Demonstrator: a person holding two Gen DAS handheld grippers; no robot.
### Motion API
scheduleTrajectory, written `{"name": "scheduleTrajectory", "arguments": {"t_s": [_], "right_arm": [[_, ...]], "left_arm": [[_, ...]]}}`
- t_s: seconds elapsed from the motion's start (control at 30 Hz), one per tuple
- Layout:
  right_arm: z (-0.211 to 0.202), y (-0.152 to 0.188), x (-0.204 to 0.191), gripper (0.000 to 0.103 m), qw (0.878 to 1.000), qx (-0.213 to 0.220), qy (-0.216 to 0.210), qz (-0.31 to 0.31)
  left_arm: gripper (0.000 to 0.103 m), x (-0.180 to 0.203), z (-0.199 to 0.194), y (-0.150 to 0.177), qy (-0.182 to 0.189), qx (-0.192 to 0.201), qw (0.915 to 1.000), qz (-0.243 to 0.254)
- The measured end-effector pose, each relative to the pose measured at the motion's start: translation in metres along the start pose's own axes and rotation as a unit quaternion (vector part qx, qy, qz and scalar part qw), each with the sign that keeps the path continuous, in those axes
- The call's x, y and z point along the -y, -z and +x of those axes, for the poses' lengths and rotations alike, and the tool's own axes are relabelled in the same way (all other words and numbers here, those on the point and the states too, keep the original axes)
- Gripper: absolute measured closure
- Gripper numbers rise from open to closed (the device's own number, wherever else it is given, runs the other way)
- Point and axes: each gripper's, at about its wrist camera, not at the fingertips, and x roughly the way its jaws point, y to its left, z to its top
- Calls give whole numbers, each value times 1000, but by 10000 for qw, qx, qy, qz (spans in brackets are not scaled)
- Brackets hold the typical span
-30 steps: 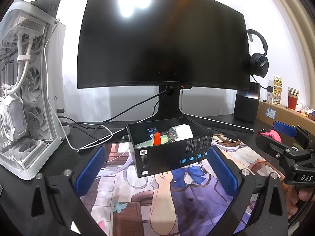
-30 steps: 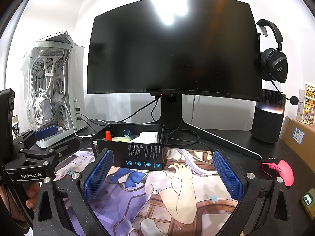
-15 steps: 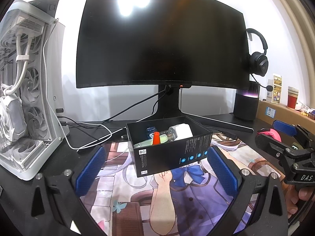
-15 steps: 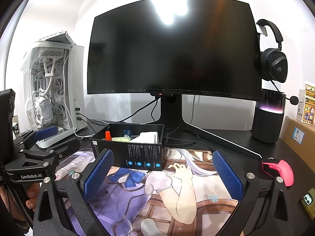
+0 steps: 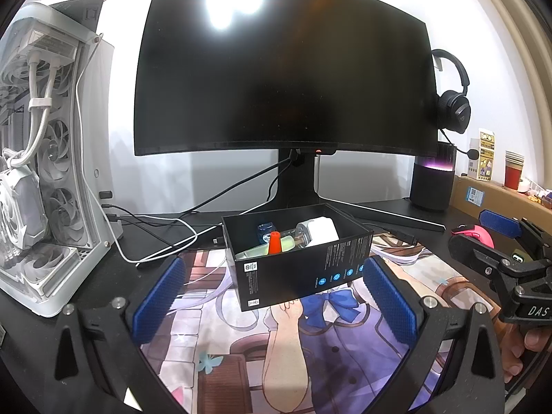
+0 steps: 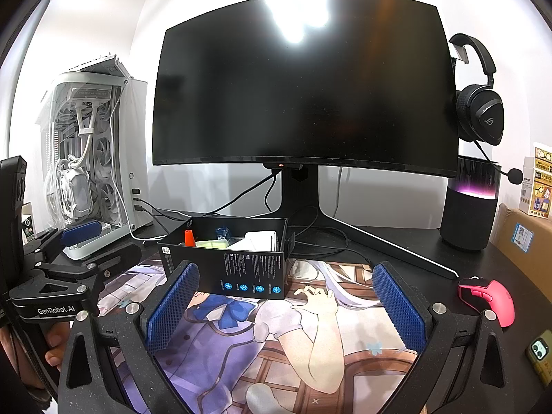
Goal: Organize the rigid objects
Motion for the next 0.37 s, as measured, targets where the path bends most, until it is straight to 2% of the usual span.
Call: {"name": "scheduleTrajectory", "arguments": {"t_s": [0.37], "right_arm": [[0,0,0,1,10000,-4,4,3]], "left_arm": [[0,-1,-1,0,-116,-12,9999,4]]}}
